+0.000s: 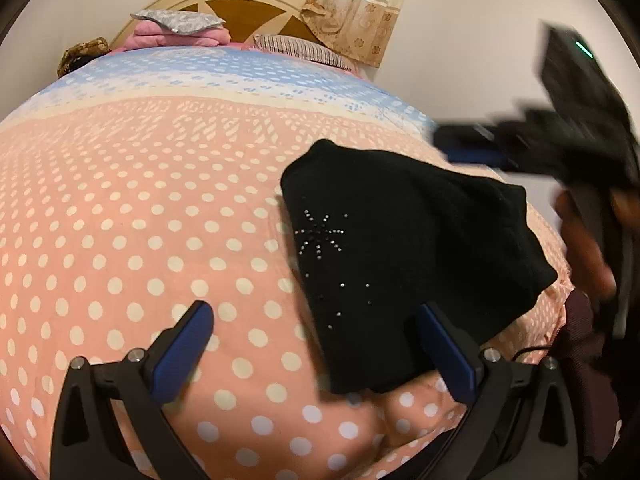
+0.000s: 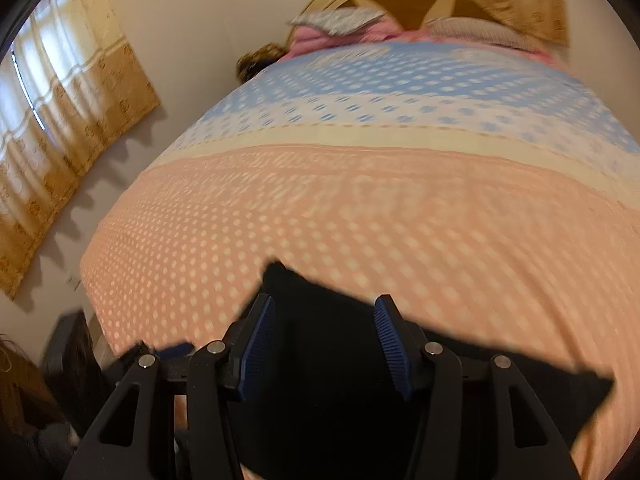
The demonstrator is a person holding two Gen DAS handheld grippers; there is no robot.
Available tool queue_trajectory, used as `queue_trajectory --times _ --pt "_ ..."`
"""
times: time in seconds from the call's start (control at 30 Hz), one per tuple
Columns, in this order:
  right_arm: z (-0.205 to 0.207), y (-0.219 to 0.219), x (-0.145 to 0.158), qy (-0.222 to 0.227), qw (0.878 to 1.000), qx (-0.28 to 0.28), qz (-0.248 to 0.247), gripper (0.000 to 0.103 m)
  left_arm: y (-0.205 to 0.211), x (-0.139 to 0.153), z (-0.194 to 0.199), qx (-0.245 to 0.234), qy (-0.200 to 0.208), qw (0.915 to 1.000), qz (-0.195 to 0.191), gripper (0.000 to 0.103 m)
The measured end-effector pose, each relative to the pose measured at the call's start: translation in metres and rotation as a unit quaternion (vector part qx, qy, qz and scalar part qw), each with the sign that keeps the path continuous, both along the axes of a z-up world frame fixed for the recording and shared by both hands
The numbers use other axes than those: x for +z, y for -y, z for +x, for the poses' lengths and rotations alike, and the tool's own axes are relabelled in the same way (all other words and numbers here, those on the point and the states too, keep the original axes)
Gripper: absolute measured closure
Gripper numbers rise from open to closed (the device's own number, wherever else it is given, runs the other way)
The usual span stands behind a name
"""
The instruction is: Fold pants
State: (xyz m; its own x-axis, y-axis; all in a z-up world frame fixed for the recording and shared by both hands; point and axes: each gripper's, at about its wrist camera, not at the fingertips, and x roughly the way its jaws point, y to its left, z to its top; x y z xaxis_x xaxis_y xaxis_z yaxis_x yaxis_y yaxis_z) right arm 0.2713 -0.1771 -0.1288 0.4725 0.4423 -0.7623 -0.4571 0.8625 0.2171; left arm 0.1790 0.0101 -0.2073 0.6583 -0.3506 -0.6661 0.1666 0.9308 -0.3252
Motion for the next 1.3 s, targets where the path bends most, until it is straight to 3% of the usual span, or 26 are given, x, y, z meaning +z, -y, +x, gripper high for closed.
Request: queue_trajectory --times 0.1,0.2,0.27,0.37,0.53,0.67,0.77,0.93,1.0,1.07,1.2,1.3 --pt "-0.038 0.017 -0.006 0.025 1.000 0.001 -0.002 0.049 0.001 0.001 -0.001 0.003 0.000 1.0000 0.004 0.000" --pt "-0.061 0.023 -0.022 0.050 0.998 -0.001 -0.042 0.049 0.003 0.004 -0.001 0.002 0.001 0.9999 0.010 0.000" --pt "-0.061 0.033 -0.039 0.034 0.997 -0.023 -0.070 0.049 0.007 0.006 0.000 0.002 0.002 0.9998 0.020 0.000" --pt "-0.056 0.040 -0.050 0.031 0.998 -0.034 -0.046 0.049 0.010 0.013 0.000 0.001 0.008 0.9995 0.030 0.000" --pt "-0.063 0.037 -0.045 0.048 0.997 -0.031 -0.055 0.047 0.016 0.040 0.003 0.004 0.044 0.9968 0.067 0.000" --pt "-0.073 0.064 -0.028 0.068 0.996 -0.053 0.008 0.047 0.026 0.054 0.012 -0.011 0.064 0.9948 0.079 0.000" --pt "-0.081 0.098 -0.015 0.094 0.990 -0.103 0.027 0.046 0.034 0.050 0.021 -0.016 0.057 0.9936 0.096 0.000" --pt "-0.072 0.144 -0.028 0.050 0.983 -0.171 0.040 0.041 0.030 0.030 0.028 -0.009 0.032 0.9968 0.073 0.000" --pt "-0.066 0.151 -0.043 0.029 0.980 -0.196 0.018 0.041 0.036 0.021 0.031 -0.010 0.022 0.9959 0.087 0.000" --pt "-0.063 0.156 -0.052 0.014 0.980 -0.196 0.040 0.041 0.041 0.012 0.032 -0.017 0.012 0.9945 0.103 0.000" --pt "-0.065 0.159 -0.049 0.019 0.980 -0.189 0.051 0.041 0.032 0.010 0.034 -0.013 0.005 0.9967 0.080 0.000" --pt "-0.062 0.176 -0.049 -0.001 0.977 -0.184 0.110 0.041 0.018 0.016 0.028 0.005 0.020 0.9978 0.063 0.000"
